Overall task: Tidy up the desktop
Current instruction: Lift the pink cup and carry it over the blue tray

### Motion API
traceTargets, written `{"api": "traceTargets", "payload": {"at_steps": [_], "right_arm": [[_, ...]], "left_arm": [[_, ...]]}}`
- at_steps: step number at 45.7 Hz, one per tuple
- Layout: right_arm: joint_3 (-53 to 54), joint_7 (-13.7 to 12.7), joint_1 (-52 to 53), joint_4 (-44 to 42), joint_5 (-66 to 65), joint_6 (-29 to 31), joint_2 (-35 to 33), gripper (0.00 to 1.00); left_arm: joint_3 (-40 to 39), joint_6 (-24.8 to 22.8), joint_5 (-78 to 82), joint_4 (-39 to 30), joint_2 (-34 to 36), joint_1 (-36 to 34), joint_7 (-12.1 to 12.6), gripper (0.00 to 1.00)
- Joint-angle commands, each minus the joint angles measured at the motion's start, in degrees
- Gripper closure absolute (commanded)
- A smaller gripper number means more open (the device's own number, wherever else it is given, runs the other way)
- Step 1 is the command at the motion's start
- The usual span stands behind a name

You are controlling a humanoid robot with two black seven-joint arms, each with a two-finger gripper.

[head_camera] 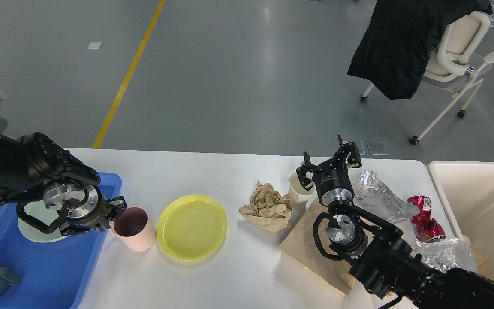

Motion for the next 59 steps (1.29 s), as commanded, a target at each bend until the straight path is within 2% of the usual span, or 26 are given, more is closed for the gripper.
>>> {"api": "traceTargets", "payload": {"at_steps": [1, 10, 29, 49, 59], "right_arm": [[0.0, 0.0, 0.0, -0.1, 0.0, 0.0, 0.0, 0.0], [0.0, 0.0, 0.0, -0.1, 0.0, 0.0, 0.0, 0.0], [0.0, 0.0, 0.0, 0.0, 0.0, 0.0, 0.0, 0.0], [0.0, 0.0, 0.0, 0.0, 0.0, 0.0, 0.0, 0.0], [0.0, 0.0, 0.0, 0.0, 0.0, 0.0, 0.0, 0.0]], "left_arm": [[-1.5, 3.4, 0.0, 0.7, -0.3, 1.9, -0.1, 0.75], [-1.9, 4.9, 0.0, 2.3, -1.5, 3.4, -0.1, 0.72], [-6.0, 7.2, -0.2, 5.3, -2.8, 7.7, -0.1, 0.72], [-6.0, 7.1, -0.2, 5.3, -3.8, 9.3, 0.0, 0.72], [-5.9, 7.2, -0.1, 5.4, -3.8, 9.5, 0.1, 0.68]]}}
